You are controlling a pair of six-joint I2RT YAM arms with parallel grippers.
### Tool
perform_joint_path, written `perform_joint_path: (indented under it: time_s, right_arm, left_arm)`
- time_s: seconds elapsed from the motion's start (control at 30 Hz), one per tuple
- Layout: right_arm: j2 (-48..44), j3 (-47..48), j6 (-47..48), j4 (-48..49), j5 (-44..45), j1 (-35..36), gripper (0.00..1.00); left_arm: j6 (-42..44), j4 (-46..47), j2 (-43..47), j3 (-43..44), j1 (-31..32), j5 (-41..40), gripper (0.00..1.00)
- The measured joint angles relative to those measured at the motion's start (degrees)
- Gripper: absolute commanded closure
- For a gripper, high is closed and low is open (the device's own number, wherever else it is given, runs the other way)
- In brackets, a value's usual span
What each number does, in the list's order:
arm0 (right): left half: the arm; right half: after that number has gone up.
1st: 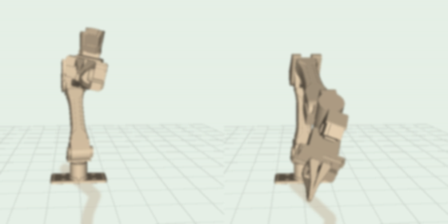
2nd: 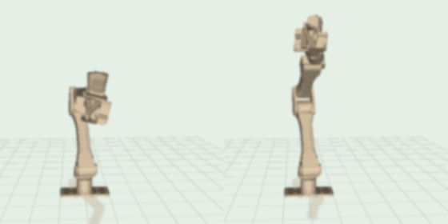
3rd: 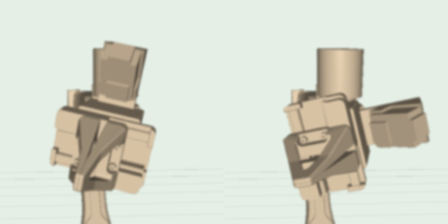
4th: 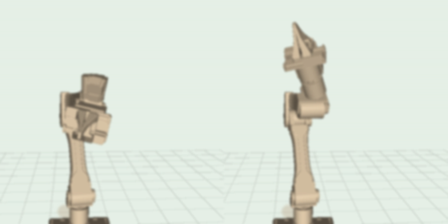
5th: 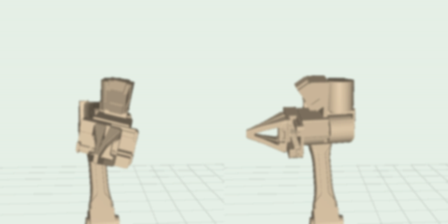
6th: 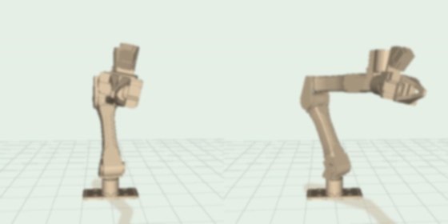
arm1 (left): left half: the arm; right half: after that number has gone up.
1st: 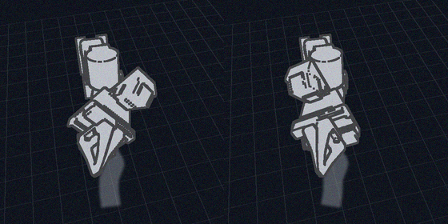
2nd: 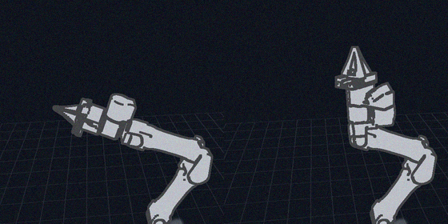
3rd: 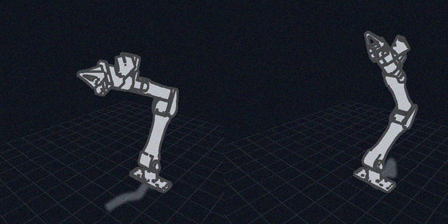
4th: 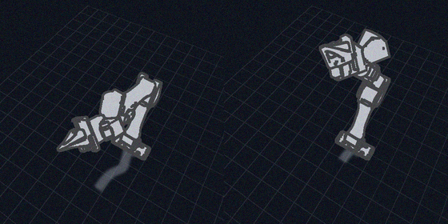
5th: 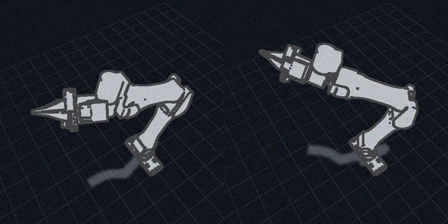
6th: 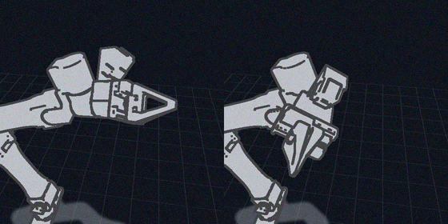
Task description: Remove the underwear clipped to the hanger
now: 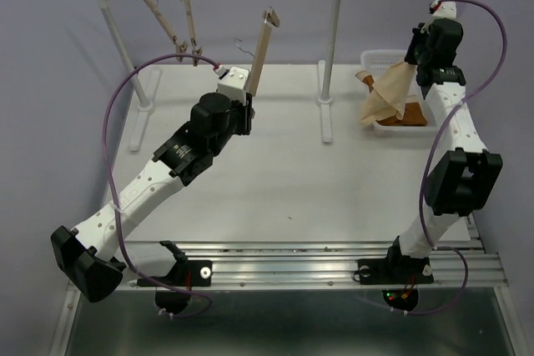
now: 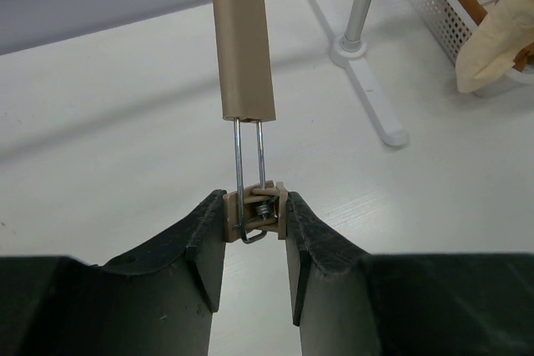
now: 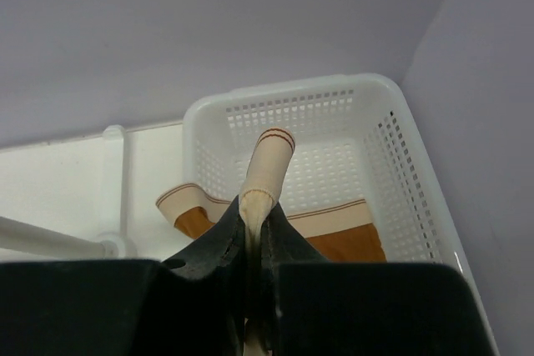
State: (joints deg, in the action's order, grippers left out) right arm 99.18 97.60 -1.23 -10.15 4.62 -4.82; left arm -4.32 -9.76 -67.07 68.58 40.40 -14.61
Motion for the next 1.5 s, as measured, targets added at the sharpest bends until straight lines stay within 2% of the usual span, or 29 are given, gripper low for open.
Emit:
perform_joint_path:
  time_s: [0.13, 0.3, 0.47, 0.5, 0.57, 0.6, 0.63, 0.87, 1.0, 1.2, 1.5]
  right_arm:
    - [4.55, 6.45, 0.28, -1.81, -1.51, -2.34, 0.99]
    - [5.31, 13.64, 0.61, -0.48, -0.28, -3.5, 0.99]
    - [5.31, 15.69, 1.97, 3.13, 0.76, -3.98, 0.96]
    - [5.33, 15.37, 2.25, 3.43, 0.7, -4.13, 0.91]
    - [5.33, 13.55, 2.97, 4.15, -0.37, -4.28, 0.47]
    - [5.33, 12.46, 3.08, 4.42, -0.94, -4.31, 0.15]
    - [5.33, 11.41, 3.02, 4.46, -1.88, -4.39, 0.0]
    - [5.16, 0.79, 3.34, 2.34, -6.67, -4.48, 0.0]
    - [3.82, 0.35, 2.89, -0.2, -10.34, -4.5, 0.0]
    - [-3.76, 0.02, 0.85, -0.98, -16.5, -4.48, 0.0]
    - [-11.45, -4.09, -0.35, 1.4, -19.76, -4.5, 0.0]
  left_arm:
    - [1.22, -1.25, -1.16, 1.03, 0.0, -1.77, 1.0]
    - [2.49, -2.4, -1.77, 1.44, 0.0, -3.19, 1.0]
    - [4.92, -2.6, -1.77, 1.44, 0.02, -4.22, 1.0]
    - [5.44, -2.6, -1.75, 1.44, 0.0, -4.44, 1.0]
    - [6.49, -2.54, -1.75, 1.44, 0.0, -4.81, 1.0]
    - [7.21, -2.49, -1.75, 1.46, 0.0, -5.03, 1.0]
    - [7.61, -2.56, -1.77, 1.57, 0.0, -5.33, 1.0]
    - [10.51, -2.45, -4.85, 6.97, -2.16, -4.79, 1.0]
    - [12.74, -2.05, -6.84, 10.16, -6.05, -0.76, 1.0]
    - [16.85, -2.51, -11.04, 16.72, -11.45, 5.49, 1.0]
    - [23.45, -4.85, -17.11, 24.65, -15.63, 10.56, 1.0]
